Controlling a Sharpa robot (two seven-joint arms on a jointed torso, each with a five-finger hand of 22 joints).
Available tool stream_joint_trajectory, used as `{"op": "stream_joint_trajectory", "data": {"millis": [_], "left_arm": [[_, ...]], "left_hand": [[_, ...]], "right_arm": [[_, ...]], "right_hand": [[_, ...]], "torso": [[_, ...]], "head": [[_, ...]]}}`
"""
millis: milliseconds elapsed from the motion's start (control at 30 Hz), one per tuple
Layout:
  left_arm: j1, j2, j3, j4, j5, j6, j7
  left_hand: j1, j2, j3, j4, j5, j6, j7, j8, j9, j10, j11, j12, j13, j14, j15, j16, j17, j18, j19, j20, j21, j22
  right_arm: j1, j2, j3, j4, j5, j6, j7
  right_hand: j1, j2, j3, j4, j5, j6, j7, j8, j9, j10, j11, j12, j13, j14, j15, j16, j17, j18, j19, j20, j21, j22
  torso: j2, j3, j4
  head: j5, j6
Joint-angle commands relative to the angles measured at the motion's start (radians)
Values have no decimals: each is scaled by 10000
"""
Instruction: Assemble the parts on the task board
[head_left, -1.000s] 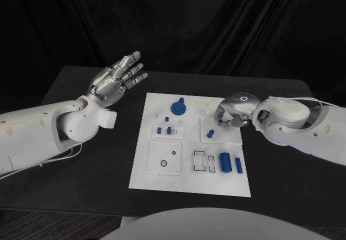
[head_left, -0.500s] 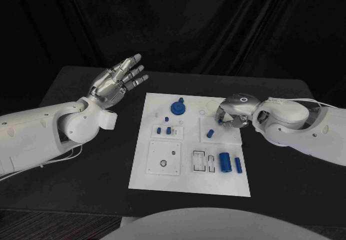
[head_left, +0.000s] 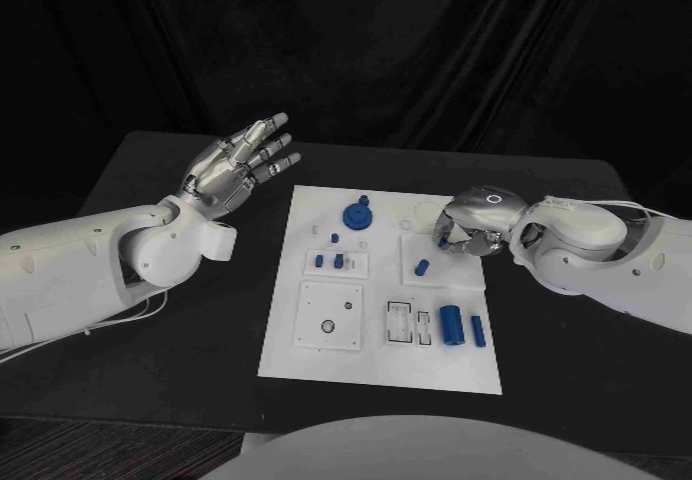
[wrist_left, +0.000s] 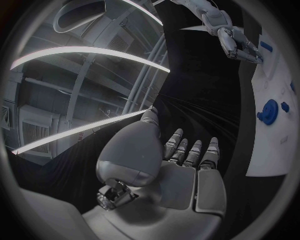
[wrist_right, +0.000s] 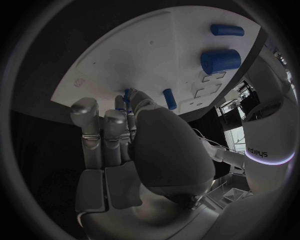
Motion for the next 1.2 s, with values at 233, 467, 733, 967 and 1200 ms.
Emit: {"op": "stream_joint_trajectory", "data": {"millis": [233, 467, 733, 967, 1200], "left_arm": [[-58, 88, 10, -60, -11, 198, 1098], [-81, 131, 10, -101, -11, 214, 1031], [-112, 180, 10, -150, -11, 249, 957], [-169, 243, 10, -189, -11, 294, 961], [-204, 302, 10, -195, -11, 304, 933]], "left_hand": [[87, 113, 3, -93, 127, 83, 34, 67, 11, -14, 79, 49, 14, 8, 109, 52, 18, 146, 71, -1, 45, 8], [108, 142, 13, -115, 172, 88, 43, 77, 11, -16, 89, 54, 14, 8, 115, 57, 18, 139, 71, -2, 42, -12], [178, 221, 50, -181, 298, 75, 51, 93, 7, -18, 108, 72, 16, 4, 123, 69, 18, 126, 80, -3, 36, -33], [210, 283, 70, -205, 358, 138, 61, 126, 16, -5, 114, 132, 25, 25, 127, 106, 26, 126, 107, -5, 44, -3], [238, 328, 85, -223, 420, 143, 71, 140, 16, -2, 128, 143, 26, 30, 134, 119, 28, 124, 122, -4, 47, 1]], "right_arm": [[50, -254, 15, 226, 178, -1127, 334], [412, -456, 16, 658, 194, -1076, 262], [800, -508, 17, 1730, 259, -558, 53], [760, 153, 17, 2307, 460, 380, 48], [495, 1302, 17, 1904, 504, 895, 111]], "right_hand": [[65, 65, 105, 3, -67, -54, 18, 2, 31, 81, -6, -44, -8, 71, -58, 85, 90, 3, 46, -47, 115, 1068], [80, 91, 131, -3, -79, -60, 21, -4, 41, 72, -2, -65, -12, 80, -58, 95, 107, -1, 53, -49, 136, 1074], [105, 89, 160, -23, -102, -123, 41, -46, 44, 45, 13, -111, -20, 67, -48, 66, 72, -3, 47, -47, 128, 1074], [154, 59, 219, -78, -151, -263, 87, -149, 32, 38, 41, -173, -21, 73, -31, 77, 99, -5, 43, -40, 121, 1077], [184, 48, 293, -115, -208, -425, 132, -272, -6, 15, 71, -234, -22, 31, -6, -7, -16, 18, -6, -25, -42, 1044]], "torso": [[-16, -21, 3], [-5, -17, 13], [3, -9, 12], [-9, 17, 28], [1, 21, 42]], "head": [[17, 2], [42, 2], [108, 2], [219, 2], [575, 2]]}}
